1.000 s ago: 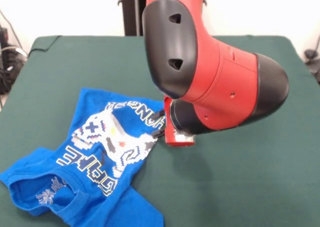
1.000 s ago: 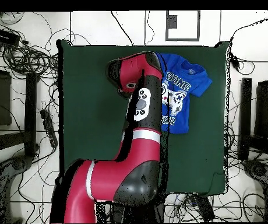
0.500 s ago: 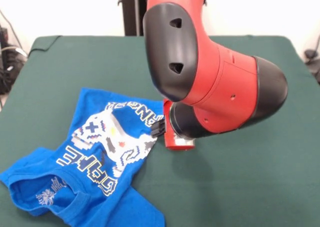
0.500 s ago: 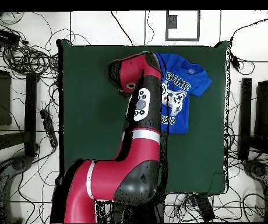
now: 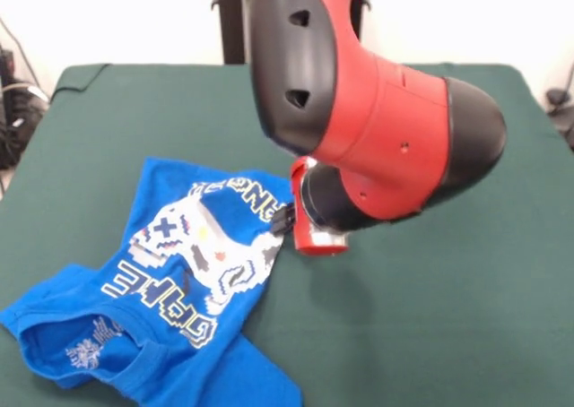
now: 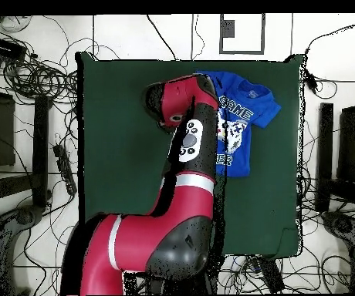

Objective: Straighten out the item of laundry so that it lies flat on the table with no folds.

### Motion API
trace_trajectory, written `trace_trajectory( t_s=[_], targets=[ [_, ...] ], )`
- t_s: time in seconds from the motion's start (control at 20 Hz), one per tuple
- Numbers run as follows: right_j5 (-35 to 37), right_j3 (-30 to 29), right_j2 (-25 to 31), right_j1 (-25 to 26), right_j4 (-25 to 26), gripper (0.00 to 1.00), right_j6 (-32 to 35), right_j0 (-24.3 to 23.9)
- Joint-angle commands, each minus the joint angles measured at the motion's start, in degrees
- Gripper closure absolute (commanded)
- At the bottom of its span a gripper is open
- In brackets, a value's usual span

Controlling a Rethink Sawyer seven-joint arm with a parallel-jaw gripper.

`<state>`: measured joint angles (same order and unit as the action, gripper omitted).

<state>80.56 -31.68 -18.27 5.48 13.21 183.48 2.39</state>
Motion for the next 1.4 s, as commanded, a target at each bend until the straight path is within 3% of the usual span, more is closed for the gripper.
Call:
trace_trajectory(
  t_s=[0.05,0.2,0.3,0.45,0.75,1.1,1.4],
  targets=[
    [7.54,-16.91,-3.22,-8.44,0.8,1.0,1.51,4.54],
    [11.77,-12.41,-9.12,-8.34,7.27,1.0,-5.41,5.04],
    [10.69,-10.5,-9.68,-8.15,8.9,1.0,-8.46,3.88],
    [11.47,-8.49,-8.99,-8.28,9.73,1.0,-12.01,2.16],
    [9.48,-10.89,-5.25,-10.74,8.35,1.0,-12.86,0.2],
    [-11.25,-15.1,1.37,-11.34,5.44,1.0,-7.11,-3.49],
    [-16.51,-15.15,3.79,-10.5,3.06,1.0,-3.61,-4.08]
  ],
)
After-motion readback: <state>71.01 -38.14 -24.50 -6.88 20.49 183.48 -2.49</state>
